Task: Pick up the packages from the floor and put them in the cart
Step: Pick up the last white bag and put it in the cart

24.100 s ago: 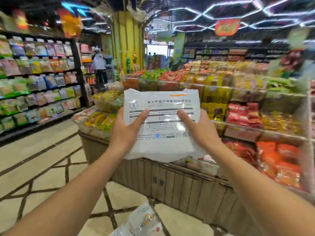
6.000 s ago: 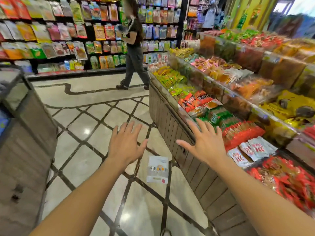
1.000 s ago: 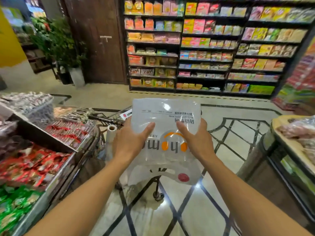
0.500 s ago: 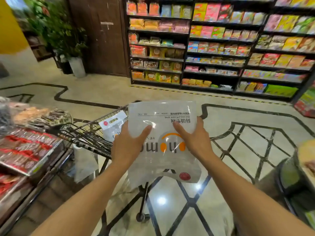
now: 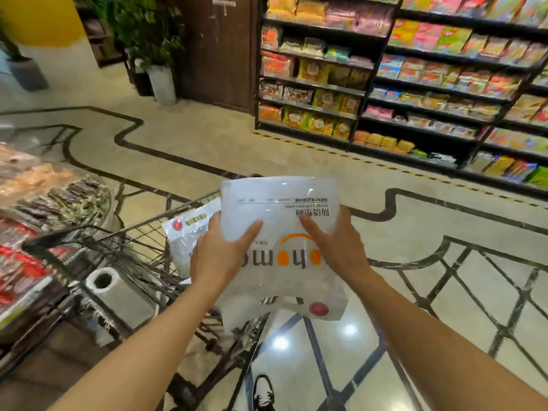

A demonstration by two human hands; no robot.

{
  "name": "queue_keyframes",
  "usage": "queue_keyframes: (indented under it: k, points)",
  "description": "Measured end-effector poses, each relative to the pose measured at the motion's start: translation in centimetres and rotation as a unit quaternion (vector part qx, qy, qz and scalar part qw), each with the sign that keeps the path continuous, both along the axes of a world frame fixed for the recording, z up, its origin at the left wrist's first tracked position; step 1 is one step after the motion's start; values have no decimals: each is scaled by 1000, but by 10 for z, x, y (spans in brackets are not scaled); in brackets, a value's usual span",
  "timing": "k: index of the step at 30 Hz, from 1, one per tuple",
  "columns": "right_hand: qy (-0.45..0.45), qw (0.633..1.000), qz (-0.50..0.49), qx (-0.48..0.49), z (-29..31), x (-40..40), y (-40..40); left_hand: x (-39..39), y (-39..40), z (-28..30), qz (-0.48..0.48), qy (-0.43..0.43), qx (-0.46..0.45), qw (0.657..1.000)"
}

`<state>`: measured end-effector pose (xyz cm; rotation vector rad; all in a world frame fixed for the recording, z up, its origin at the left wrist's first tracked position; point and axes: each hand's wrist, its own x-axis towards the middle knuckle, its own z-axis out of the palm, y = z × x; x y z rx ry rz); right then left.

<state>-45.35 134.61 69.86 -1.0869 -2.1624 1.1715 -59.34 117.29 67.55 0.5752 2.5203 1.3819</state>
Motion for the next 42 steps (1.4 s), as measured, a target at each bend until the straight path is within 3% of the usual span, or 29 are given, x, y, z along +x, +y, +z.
queue_keyframes:
  k: [7, 15, 24, 30, 37, 42]
  points:
    - [-57, 997, 48, -9, -33, -128, 76, -99, 59, -43, 76, -84, 9, 994]
    - [-104, 982, 156, -25, -99, -220, 87, -150, 54, -89, 181, -159, -64, 968]
    - [-191, 924, 326, -64, -171, -268, 71, -127, 28, -148, 332, -276, -52, 900]
    - [-239, 879, 405, -77, -208, -282, 64, -102, 33, -171, 431, -296, -50, 851]
    - [-234, 870, 414, -130, -244, -282, 74, -100, 50, -188, 457, -258, -144, 839]
    - [-241, 861, 421, -152, -253, -286, 70, -93, 48, -195, 471, -260, -93, 837]
